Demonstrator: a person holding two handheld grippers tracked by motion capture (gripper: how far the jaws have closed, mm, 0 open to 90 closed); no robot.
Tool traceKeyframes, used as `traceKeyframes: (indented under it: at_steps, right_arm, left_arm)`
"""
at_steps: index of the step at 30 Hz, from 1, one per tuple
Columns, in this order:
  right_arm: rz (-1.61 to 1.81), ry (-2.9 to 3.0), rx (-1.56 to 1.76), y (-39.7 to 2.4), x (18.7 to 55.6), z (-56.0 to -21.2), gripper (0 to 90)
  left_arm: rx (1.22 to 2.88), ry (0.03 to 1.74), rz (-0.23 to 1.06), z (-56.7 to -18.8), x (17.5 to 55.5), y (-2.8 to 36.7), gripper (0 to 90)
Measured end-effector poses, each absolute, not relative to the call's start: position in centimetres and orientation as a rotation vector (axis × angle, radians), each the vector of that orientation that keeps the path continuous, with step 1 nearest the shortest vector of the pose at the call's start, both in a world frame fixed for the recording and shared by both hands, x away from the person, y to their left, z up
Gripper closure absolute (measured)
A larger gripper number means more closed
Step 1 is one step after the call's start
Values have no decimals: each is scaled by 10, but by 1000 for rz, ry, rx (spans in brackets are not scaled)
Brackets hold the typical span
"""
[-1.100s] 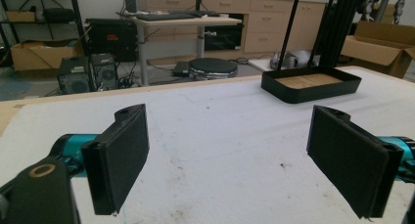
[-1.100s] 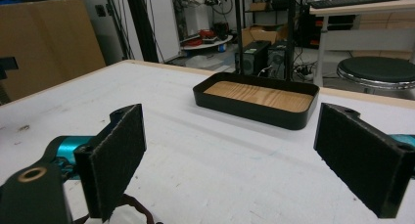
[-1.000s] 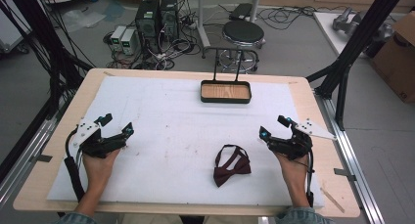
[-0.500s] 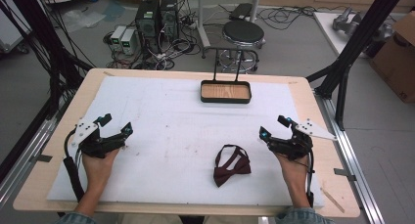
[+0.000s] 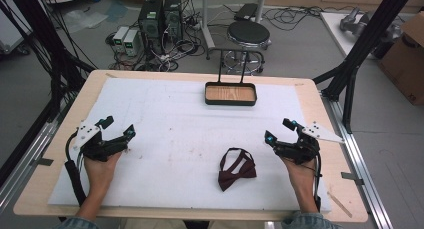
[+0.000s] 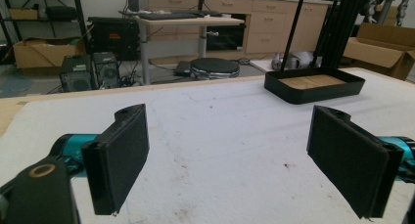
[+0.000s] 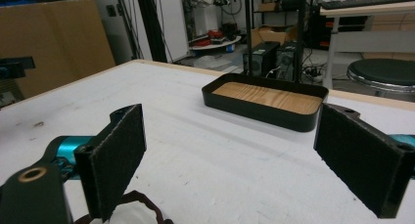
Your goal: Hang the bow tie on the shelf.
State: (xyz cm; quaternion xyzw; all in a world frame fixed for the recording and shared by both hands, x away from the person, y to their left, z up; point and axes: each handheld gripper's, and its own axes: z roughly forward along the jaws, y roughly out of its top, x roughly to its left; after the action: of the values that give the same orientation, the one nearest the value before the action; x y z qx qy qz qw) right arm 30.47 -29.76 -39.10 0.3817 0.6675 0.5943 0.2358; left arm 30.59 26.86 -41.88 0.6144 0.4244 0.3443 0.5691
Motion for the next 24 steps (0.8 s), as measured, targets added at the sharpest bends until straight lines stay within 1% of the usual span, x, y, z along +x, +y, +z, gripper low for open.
traceKeyframes:
  at_steps: [9,12,19,21,24]
  right_arm:
    - [1676,1960,908,-290,307,-393,111]
    - [1724,2044,822,-286,308,-395,137]
    - [1780,2220,660,-274,310,-400,160]
    - [1769,2270,611,-269,309,-402,182]
    - [1733,2370,515,-260,308,-406,240]
  left_arm:
    - [1444,999,804,-419,307,269,161]
    - [1442,998,803,-419,307,270,161]
    - [1436,1001,803,-419,307,270,161]
    - [1436,1001,803,-419,307,270,161]
    - [1433,1001,802,-419,307,270,161]
